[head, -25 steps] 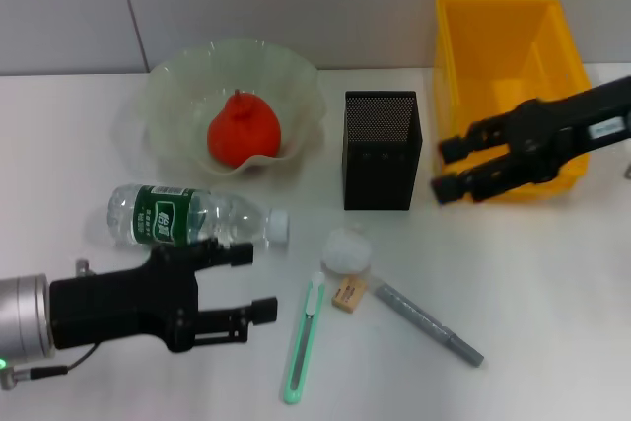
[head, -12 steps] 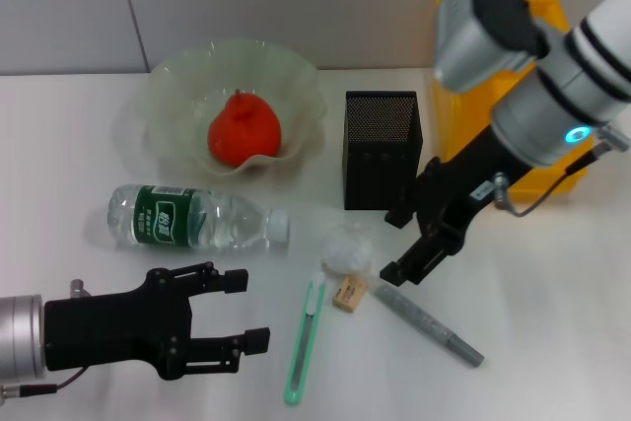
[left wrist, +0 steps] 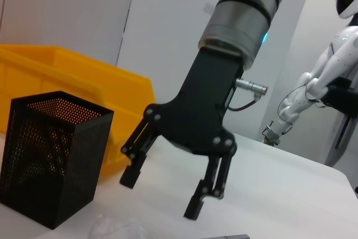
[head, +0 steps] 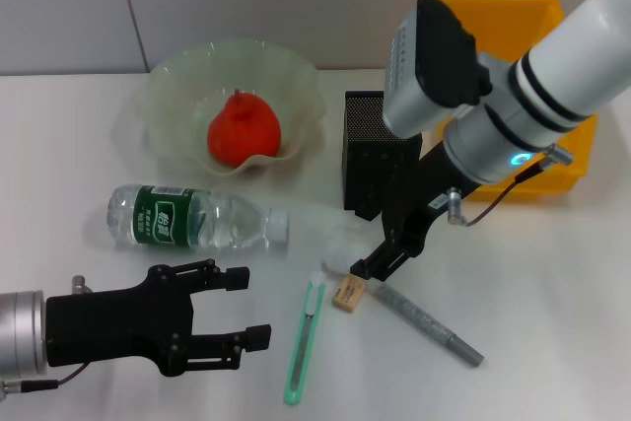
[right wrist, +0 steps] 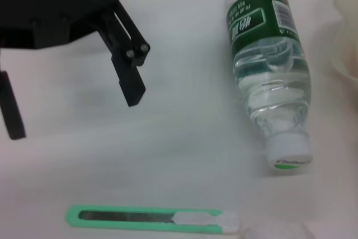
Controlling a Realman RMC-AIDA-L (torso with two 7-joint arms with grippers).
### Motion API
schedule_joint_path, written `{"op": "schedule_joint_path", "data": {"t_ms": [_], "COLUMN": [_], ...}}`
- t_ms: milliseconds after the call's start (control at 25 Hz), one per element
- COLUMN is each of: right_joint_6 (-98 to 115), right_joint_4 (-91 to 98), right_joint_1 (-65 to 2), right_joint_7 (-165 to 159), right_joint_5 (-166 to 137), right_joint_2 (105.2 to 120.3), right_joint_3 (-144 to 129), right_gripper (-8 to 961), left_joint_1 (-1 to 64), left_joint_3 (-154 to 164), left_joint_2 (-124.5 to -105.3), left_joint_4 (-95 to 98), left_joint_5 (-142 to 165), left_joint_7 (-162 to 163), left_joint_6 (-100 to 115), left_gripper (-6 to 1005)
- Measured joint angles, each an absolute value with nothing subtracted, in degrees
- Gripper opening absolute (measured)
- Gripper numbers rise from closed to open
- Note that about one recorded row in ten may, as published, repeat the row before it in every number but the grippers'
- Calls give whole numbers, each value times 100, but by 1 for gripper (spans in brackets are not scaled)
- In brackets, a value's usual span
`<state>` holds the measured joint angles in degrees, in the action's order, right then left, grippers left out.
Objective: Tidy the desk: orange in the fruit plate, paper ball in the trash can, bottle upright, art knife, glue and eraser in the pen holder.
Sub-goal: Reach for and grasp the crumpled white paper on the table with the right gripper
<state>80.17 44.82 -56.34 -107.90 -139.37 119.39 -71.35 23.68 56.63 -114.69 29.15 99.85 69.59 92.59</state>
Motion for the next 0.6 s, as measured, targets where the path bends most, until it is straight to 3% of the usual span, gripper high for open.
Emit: {"op": "schedule_joint_path", "data": {"t_ms": [600], "right_joint_6": [6807], "right_joint_4": [3671], "right_joint_1": [-5610], "right_joint_7": [-10186], "right_joint_5": [-13215], "right_joint_2": [11962], "right_joint_3": [-7826], "right_gripper": [805], "left_joint_1": [2386], "left_joint_3": [5637], "left_joint_2": [-11481], "left_joint_4": [2918], "left_joint_5": [9984], "left_joint_7": [6965], "left_joint_6": [9245], "left_gripper": [810]}}
